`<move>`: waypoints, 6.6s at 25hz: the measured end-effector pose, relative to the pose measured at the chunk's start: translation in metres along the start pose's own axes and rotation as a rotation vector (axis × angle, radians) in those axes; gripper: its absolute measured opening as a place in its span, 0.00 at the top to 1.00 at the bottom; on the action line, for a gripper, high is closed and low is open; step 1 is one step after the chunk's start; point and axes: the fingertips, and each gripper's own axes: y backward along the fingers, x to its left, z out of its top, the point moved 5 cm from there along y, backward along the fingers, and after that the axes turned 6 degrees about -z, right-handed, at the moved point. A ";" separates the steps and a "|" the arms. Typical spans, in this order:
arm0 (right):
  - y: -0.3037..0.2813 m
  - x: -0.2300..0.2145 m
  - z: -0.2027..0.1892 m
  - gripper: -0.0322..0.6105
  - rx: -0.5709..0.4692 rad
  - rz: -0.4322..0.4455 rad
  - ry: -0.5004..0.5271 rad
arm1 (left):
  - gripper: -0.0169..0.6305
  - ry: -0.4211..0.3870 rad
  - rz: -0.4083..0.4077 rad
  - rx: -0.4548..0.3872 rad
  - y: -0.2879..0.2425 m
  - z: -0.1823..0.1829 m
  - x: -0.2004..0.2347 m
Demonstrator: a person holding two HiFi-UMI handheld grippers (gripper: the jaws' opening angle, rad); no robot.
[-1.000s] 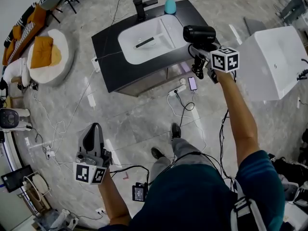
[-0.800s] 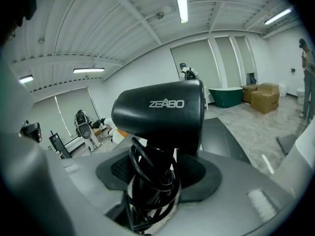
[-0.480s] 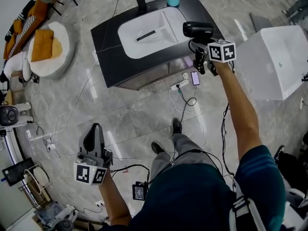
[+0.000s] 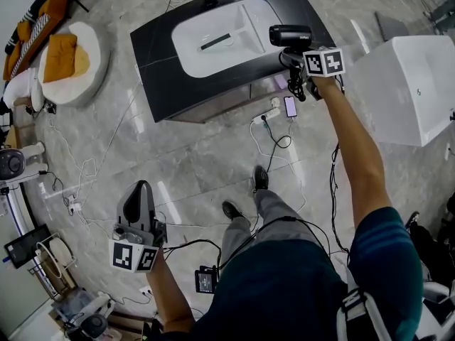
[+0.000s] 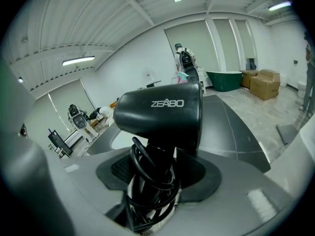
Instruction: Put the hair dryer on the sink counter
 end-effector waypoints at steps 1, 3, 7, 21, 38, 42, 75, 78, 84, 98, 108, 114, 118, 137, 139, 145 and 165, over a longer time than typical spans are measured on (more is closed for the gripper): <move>-0.005 -0.003 -0.002 0.57 0.010 -0.001 0.001 | 0.97 0.004 0.001 0.002 -0.002 -0.002 0.000; -0.014 -0.008 -0.007 0.57 0.029 -0.002 -0.001 | 0.97 0.009 0.001 0.004 -0.006 -0.006 -0.001; -0.030 -0.014 -0.014 0.57 0.067 -0.007 -0.004 | 0.97 0.018 -0.003 0.011 -0.014 -0.010 0.001; -0.071 -0.035 -0.028 0.57 0.191 -0.047 -0.006 | 0.97 0.053 -0.004 0.024 -0.034 -0.026 0.005; -0.085 -0.042 -0.035 0.56 0.242 -0.080 0.003 | 0.97 0.070 -0.010 0.032 -0.038 -0.033 0.002; -0.087 -0.043 -0.035 0.54 0.255 -0.089 0.018 | 0.97 0.070 -0.015 0.034 -0.041 -0.033 0.000; -0.091 -0.032 -0.032 0.42 0.320 -0.338 0.322 | 0.97 0.078 -0.005 0.028 -0.026 -0.042 -0.001; -0.090 -0.032 -0.033 0.42 0.318 -0.348 0.331 | 0.97 0.078 -0.004 0.028 -0.025 -0.042 0.000; -0.087 -0.033 -0.034 0.39 0.303 -0.366 0.326 | 0.97 0.078 -0.003 0.027 -0.022 -0.044 0.000; -0.078 -0.025 -0.017 0.39 0.265 -0.321 0.326 | 0.97 0.080 -0.009 0.020 -0.020 -0.041 0.002; -0.068 -0.024 -0.015 0.39 0.260 -0.326 0.299 | 0.97 0.076 -0.011 0.010 -0.009 -0.039 0.001; -0.056 -0.023 -0.008 0.39 0.248 -0.335 0.284 | 0.97 0.071 -0.015 0.001 -0.002 -0.035 0.001; -0.046 -0.022 -0.002 0.39 0.229 -0.339 0.268 | 0.97 0.064 -0.017 -0.003 0.004 -0.033 0.004; 0.087 0.060 0.064 0.40 -0.046 -0.272 0.229 | 0.97 0.011 -0.027 -0.092 0.061 0.007 0.005; 0.110 0.078 0.070 0.40 -0.093 -0.248 0.225 | 0.97 0.003 -0.025 -0.106 0.070 0.013 0.005; 0.183 0.142 0.085 0.45 -0.243 -0.169 0.265 | 0.97 -0.020 -0.014 -0.149 0.101 0.029 0.007; 0.474 0.389 0.051 0.93 -0.752 0.142 0.402 | 0.97 -0.127 0.024 -0.284 0.222 0.073 -0.006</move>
